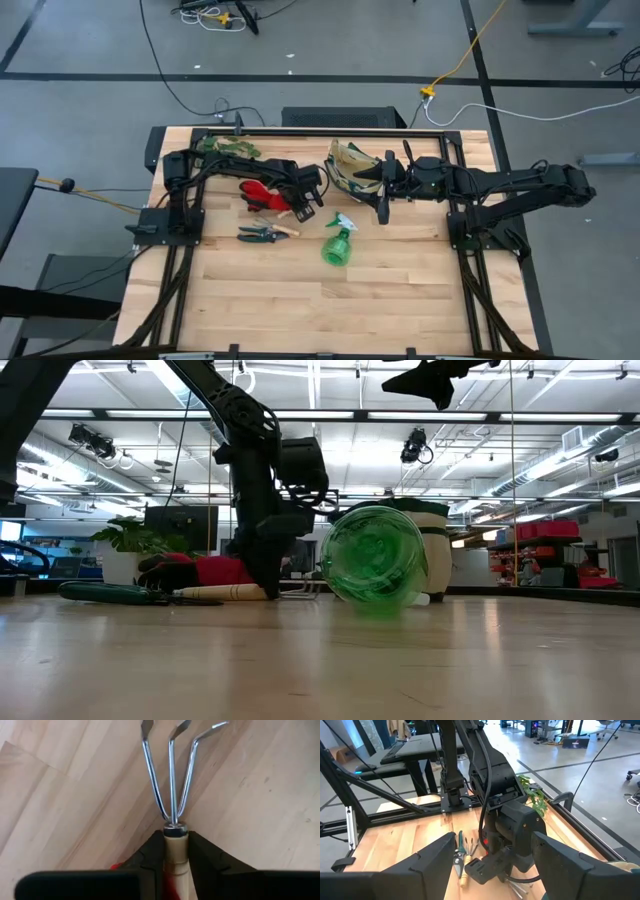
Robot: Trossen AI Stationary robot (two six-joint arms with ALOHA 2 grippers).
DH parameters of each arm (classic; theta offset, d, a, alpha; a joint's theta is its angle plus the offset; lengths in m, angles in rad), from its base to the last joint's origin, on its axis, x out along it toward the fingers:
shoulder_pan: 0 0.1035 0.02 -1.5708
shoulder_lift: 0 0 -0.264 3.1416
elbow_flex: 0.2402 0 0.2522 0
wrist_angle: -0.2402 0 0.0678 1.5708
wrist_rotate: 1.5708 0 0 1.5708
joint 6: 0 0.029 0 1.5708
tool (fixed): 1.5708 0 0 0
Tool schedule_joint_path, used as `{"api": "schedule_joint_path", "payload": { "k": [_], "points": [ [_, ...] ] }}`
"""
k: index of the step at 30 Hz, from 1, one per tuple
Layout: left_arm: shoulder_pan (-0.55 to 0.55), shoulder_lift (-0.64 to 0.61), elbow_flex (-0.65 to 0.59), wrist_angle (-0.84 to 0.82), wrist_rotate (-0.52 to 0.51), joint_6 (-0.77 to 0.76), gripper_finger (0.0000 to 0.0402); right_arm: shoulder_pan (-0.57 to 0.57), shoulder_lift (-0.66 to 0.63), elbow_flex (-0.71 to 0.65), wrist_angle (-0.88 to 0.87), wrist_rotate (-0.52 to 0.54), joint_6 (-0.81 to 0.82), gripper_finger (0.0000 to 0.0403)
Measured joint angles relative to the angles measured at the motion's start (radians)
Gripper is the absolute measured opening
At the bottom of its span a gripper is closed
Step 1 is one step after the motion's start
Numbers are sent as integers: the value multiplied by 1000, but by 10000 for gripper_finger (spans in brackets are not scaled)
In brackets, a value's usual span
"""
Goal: Pick & Place Garden tools in Gardening bag
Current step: Put the top brown hand rake into the patterned white gardening bag
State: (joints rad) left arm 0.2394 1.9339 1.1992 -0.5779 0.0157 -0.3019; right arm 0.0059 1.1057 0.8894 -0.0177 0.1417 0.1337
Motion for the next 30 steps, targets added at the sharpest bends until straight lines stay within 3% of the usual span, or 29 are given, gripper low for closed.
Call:
{"api": "schedule_joint_path", "payload": {
  "k": [8,22,30],
  "points": [
    [-2,6,26,-15,5,11,73,0,0,0,0,0,0,263],
    [-81,2,320,-209,11,131,73,0,0,0,-3,0,0,263],
    [-111,-153,309,-215,-19,160,73,0,0,0,-25,55,-26,263]
  ]
}}
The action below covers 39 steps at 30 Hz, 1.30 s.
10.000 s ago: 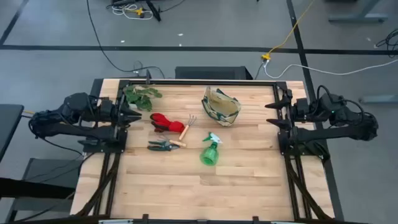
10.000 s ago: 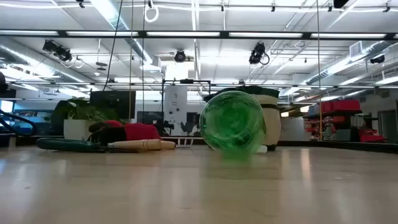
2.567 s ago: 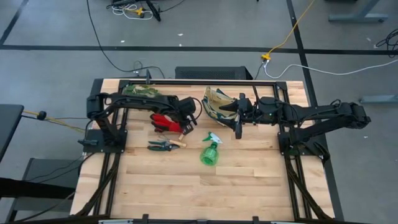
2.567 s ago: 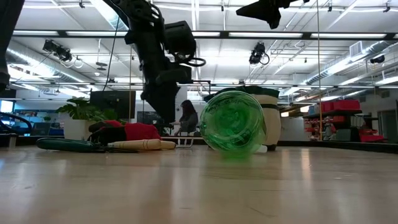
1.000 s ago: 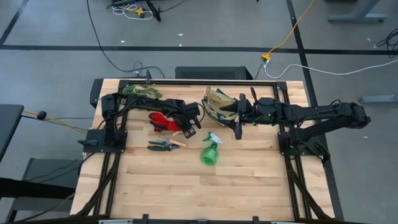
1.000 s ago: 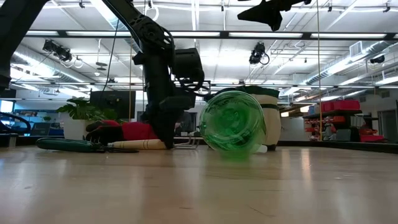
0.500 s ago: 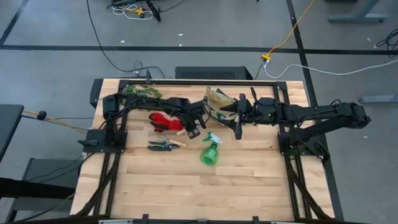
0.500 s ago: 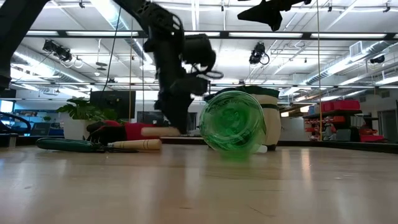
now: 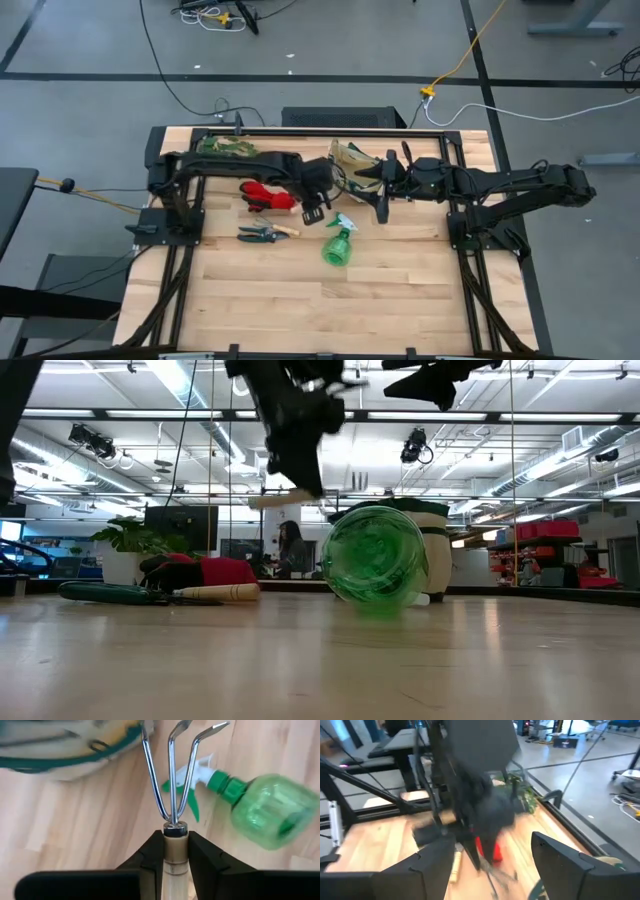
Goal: Pick & Place Garden tools in Gardening bag
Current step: Put the top brown hand rake into the patterned white gardening bag
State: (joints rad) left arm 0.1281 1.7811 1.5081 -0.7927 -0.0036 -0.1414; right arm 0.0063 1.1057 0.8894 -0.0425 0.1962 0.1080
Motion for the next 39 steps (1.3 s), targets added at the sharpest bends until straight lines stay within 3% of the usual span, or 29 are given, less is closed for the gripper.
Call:
{"api": "schedule_joint_path", "payload": {
  "k": [7,13,22,39],
  "points": [
    [-7,-199,-45,162,-32,58,73,0,0,0,-6,7,-16,263],
    [34,-303,-116,340,5,94,73,0,0,0,-26,25,-16,263],
    [109,-323,-223,529,112,128,73,0,0,0,-52,34,-17,263],
    [254,-323,-431,1071,326,153,73,0,0,0,-57,32,-16,263]
  ]
}}
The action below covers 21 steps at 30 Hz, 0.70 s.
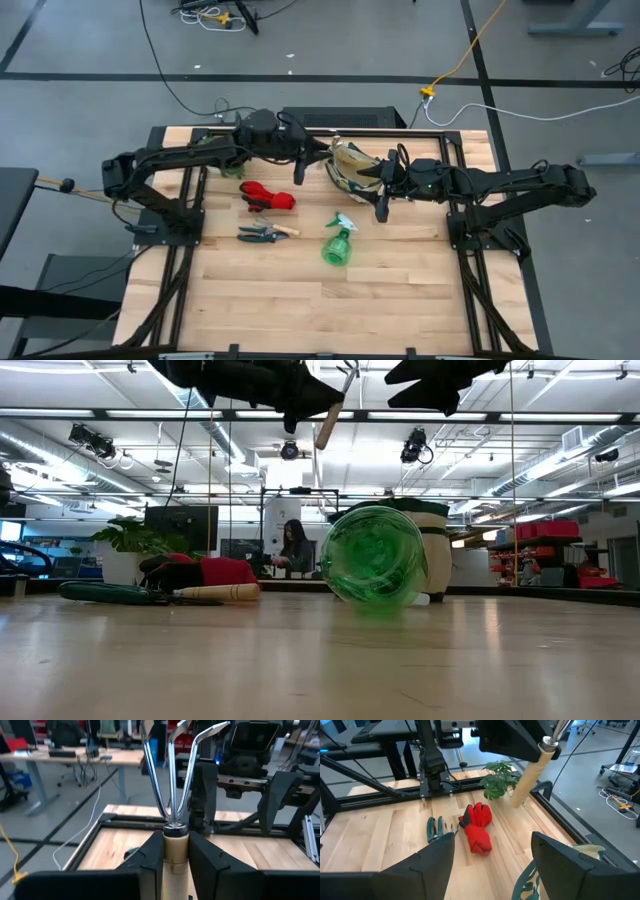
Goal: Pick & Place Garden tools in Gardening bag
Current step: Put the top brown hand rake into the patterned white gardening bag
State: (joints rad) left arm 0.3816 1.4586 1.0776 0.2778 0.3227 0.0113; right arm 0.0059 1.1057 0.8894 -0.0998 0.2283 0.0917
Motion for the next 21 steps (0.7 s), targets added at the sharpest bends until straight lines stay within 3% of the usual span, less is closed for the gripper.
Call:
{"api": "schedule_joint_path", "payload": {
  "k": [10,15,21],
  "points": [
    [43,0,-180,424,14,-30,73,0,0,0,2,0,0,263],
    [47,3,-205,494,-10,-26,73,0,0,0,6,0,-2,263],
    [55,100,-205,645,-14,-46,73,0,0,0,15,0,-3,263]
  ]
}}
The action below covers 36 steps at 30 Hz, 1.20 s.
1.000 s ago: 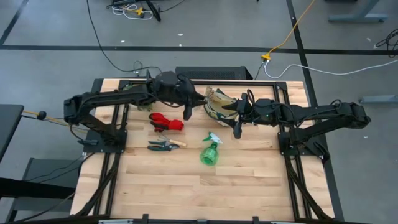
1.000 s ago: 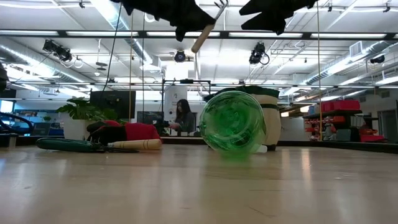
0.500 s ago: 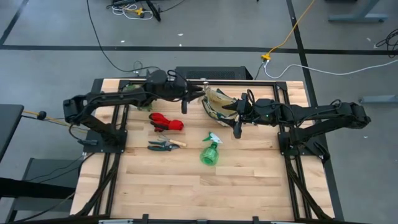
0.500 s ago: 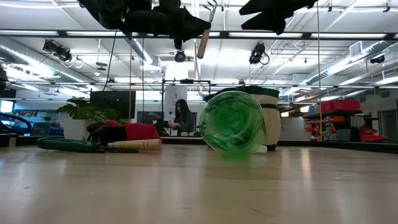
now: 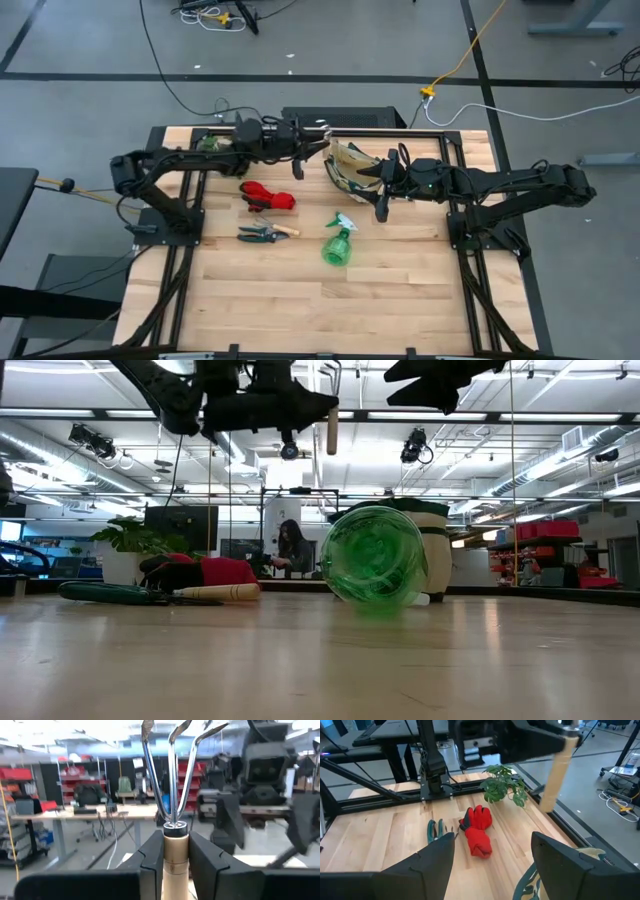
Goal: Pick & Place Garden tools in Gardening bag
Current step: Put the top brown hand rake into the patterned white gardening bag
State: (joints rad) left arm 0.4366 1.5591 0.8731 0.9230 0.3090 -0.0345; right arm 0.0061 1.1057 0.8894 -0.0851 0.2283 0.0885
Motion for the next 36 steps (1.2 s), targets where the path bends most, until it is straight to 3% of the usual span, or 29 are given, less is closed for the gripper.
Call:
{"api": "schedule_joint_path", "payload": {
  "k": [13,23,36],
  "points": [
    [55,215,44,215,9,-59,73,0,0,0,3,0,-17,263],
    [70,339,122,219,12,-51,73,0,0,0,4,0,-19,263],
    [94,373,123,207,11,-58,73,0,0,0,7,3,-29,263]
  ]
}}
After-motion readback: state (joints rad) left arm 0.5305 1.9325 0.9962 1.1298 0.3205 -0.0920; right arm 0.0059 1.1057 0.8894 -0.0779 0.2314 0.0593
